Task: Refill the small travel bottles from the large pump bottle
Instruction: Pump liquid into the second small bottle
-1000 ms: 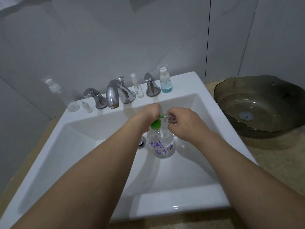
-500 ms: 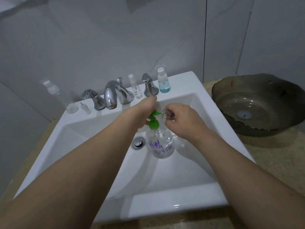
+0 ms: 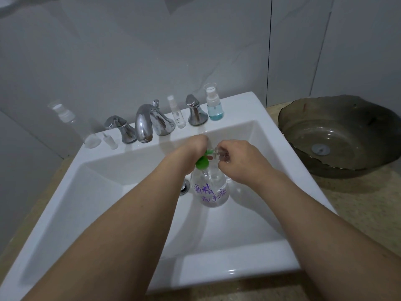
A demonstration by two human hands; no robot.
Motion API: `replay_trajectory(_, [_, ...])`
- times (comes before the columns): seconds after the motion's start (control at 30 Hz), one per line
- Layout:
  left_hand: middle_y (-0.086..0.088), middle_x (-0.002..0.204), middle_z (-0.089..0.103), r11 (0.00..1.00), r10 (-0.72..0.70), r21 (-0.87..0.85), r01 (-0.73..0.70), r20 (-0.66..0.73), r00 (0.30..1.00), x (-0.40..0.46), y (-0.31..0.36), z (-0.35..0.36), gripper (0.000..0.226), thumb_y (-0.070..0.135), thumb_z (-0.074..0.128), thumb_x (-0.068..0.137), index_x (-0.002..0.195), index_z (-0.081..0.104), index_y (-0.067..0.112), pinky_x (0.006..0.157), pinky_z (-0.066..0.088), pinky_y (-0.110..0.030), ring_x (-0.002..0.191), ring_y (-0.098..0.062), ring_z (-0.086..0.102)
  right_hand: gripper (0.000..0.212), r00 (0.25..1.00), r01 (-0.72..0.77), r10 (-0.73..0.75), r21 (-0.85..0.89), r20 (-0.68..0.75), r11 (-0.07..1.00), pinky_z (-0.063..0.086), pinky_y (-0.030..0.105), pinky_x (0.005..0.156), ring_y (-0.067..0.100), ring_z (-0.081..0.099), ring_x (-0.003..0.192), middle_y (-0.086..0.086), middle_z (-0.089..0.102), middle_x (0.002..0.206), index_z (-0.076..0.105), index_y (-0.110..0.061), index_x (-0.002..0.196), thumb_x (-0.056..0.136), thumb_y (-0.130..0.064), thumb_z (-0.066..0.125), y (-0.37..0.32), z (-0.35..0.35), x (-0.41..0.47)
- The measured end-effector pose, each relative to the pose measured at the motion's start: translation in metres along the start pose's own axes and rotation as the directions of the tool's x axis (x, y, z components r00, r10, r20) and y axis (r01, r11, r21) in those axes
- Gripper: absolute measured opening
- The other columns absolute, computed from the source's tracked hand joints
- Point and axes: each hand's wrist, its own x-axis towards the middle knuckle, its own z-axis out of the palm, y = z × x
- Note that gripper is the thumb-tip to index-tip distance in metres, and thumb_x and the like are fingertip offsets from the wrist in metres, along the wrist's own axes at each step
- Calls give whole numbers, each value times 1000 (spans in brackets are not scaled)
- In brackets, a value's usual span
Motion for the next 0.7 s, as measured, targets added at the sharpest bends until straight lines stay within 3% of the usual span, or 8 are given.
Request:
replay_trajectory(0.07, [-9, 68, 48, 1000, 11, 6, -11, -7, 1000, 0, 0, 0, 31, 11, 34, 101, 71, 43, 8, 24, 25, -18, 55, -20, 39, 15, 1000, -5, 5, 11, 5, 1000, 50, 36, 74, 23, 57, 82, -1, 62, 87, 62, -15, 90, 75, -14, 58, 0, 1, 0])
replay_trajectory(0.13, [-10, 71, 50, 999, 21, 28, -21, -24, 999, 2, 0, 1, 29, 10, 34, 100, 74, 46, 7, 40, 25, -26, 55, -20, 40, 15, 1000, -5, 5, 18, 2, 1000, 50, 36, 74, 23, 57, 82, -1, 63, 86, 62, -14, 89, 75, -14, 58, 0, 0, 0])
replay_trajectory(0.23, [-15, 87, 52, 999, 43, -23, -44, -65, 997, 10, -1, 4, 20, 14, 34, 98, 92, 52, 7, 50, 27, -25, 58, -22, 43, 16, 1000, -8, 8, 28, -2, 1000, 50, 36, 75, 23, 58, 84, 0, 63, 88, 63, -15, 90, 75, -14, 58, 0, 0, 1])
replay_trajectory(0.33, [-15, 93, 52, 993, 55, -101, -63, -75, 996, 13, 2, 4, 21, 24, 36, 96, 96, 52, 10, 63, 34, -27, 72, -25, 47, 18, 1000, 1, 0, 51, -22, 999, 50, 35, 76, 22, 58, 85, 0, 63, 89, 64, -13, 93, 76, -14, 58, -2, -1, 1])
replay_trajectory(0.47, [-5, 92, 53, 995, 56, -81, -60, -45, 997, 11, 9, -5, 30, 36, 29, 102, 102, 50, 15, 51, 18, -28, 64, -17, 43, 17, 996, 38, -32, 70, -81, 997, 50, 37, 76, 23, 58, 84, 2, 64, 90, 63, -10, 91, 75, -14, 59, -3, -3, 2])
replay_trajectory(0.6, [-6, 99, 54, 998, 61, -12, -62, -34, 998, 10, 8, -6, 31, 36, 28, 102, 104, 51, 15, 51, 20, -28, 68, -17, 44, 17, 996, 41, -37, 52, -86, 998, 49, 38, 76, 23, 56, 85, 2, 63, 91, 62, -10, 91, 74, -14, 58, -2, -2, 1])
replay_trajectory(0.7, [-5, 87, 58, 998, 48, 39, -47, -28, 998, 10, 5, -6, 30, 34, 30, 102, 106, 52, 15, 50, 22, -27, 68, -17, 46, 18, 996, 42, -38, 49, -81, 998, 48, 35, 77, 22, 56, 86, 0, 63, 92, 62, -11, 93, 76, -14, 58, -4, -3, 1])
